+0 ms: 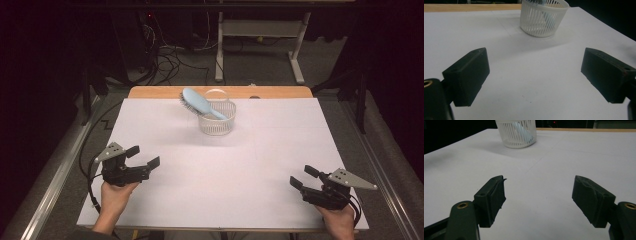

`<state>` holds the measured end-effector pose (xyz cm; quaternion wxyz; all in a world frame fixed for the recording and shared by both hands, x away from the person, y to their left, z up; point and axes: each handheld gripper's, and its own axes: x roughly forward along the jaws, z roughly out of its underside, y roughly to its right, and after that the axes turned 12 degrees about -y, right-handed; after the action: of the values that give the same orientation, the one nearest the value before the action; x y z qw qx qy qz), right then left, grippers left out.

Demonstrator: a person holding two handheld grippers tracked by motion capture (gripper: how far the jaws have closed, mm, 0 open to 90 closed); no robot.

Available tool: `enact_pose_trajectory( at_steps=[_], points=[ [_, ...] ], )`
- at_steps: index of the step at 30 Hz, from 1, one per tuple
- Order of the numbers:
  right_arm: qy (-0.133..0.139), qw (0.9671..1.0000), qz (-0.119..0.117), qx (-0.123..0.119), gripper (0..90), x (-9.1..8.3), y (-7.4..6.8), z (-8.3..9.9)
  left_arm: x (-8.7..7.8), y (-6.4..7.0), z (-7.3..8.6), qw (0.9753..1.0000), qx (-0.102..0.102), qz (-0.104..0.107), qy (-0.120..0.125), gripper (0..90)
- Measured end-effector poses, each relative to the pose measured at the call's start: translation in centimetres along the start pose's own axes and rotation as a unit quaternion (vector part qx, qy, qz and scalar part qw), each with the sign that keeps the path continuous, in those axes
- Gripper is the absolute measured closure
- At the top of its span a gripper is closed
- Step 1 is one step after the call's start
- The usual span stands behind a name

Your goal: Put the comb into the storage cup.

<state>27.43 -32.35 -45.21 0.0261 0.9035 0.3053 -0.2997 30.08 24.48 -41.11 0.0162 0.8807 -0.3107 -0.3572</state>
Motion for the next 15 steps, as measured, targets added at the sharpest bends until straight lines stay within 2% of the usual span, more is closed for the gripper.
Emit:
enact_pose_trajectory(
  at_steps=[8,15],
  points=[
    [0.001,1.0,0.0,0.0,26.8,0.0,0.0,0.0,0.0,-0.1,0.6,1.0,-0.003,0.002,0.002,7.5],
    [0.0,1.0,0.001,-0.001,26.8,0.0,0.0,0.0,0.2,0.1,1.1,1.0,0.005,0.001,0.005,7.5]
  ],
)
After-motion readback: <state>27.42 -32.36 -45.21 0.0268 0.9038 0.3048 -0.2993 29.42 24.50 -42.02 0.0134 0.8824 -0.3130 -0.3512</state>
